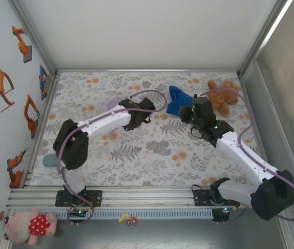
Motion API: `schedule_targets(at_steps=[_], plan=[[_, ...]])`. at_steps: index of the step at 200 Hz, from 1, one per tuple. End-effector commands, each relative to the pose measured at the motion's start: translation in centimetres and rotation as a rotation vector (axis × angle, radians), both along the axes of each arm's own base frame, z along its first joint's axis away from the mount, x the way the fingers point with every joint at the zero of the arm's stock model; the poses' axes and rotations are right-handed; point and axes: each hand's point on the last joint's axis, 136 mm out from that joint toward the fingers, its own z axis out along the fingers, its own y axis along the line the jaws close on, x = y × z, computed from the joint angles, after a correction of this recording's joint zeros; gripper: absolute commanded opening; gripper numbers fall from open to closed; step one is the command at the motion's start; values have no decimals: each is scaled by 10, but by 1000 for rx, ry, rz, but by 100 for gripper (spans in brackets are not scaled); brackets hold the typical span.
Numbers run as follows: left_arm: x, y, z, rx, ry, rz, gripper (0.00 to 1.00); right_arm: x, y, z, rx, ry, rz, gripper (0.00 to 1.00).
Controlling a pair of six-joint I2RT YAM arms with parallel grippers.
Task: Fold a paper plane with a square sheet of paper (pick it up from the middle)
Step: Turn over the paper at the center of the table, then move the paper to the center of the table.
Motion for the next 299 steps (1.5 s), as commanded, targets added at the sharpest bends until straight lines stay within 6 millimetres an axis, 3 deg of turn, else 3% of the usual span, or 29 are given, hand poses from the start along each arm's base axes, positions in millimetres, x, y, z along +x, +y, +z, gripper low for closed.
schedule_targets(at_steps=[1,23,39,68,91,109,120,144,180,200,213,248,299], plan=[[-8,-13,-16,-20,49,7,9,-4,-24,-6,-44,10,-96,26],[-19,-47,-53,-226,156,2,14,-7,-29,-8,-53,19,-114,26],[-28,-68,-68,-369,224,-8,20,-8,-30,-9,-58,26,-116,26],[-33,-85,-66,-553,277,-12,32,-8,-24,-13,-52,46,-84,26],[-32,-85,-51,-732,293,7,47,-4,-3,-22,-21,83,8,28],[-28,-71,-40,-860,285,51,57,-1,21,-32,24,122,89,35],[-25,-56,-34,-901,259,86,61,-1,38,-40,29,140,130,44],[-23,-13,-31,-947,204,183,72,-1,84,-54,30,173,224,46],[-28,54,-22,-985,75,324,90,-11,177,-79,49,238,413,36],[-34,81,-16,-1001,13,387,100,-15,219,-98,58,283,477,30],[-39,94,-14,-1012,-14,422,96,-13,239,-107,74,306,499,28],[-45,104,-17,-1054,-15,466,96,-8,274,-131,72,367,548,25],[-43,98,-22,-1070,16,454,96,-10,279,-167,25,455,566,24]])
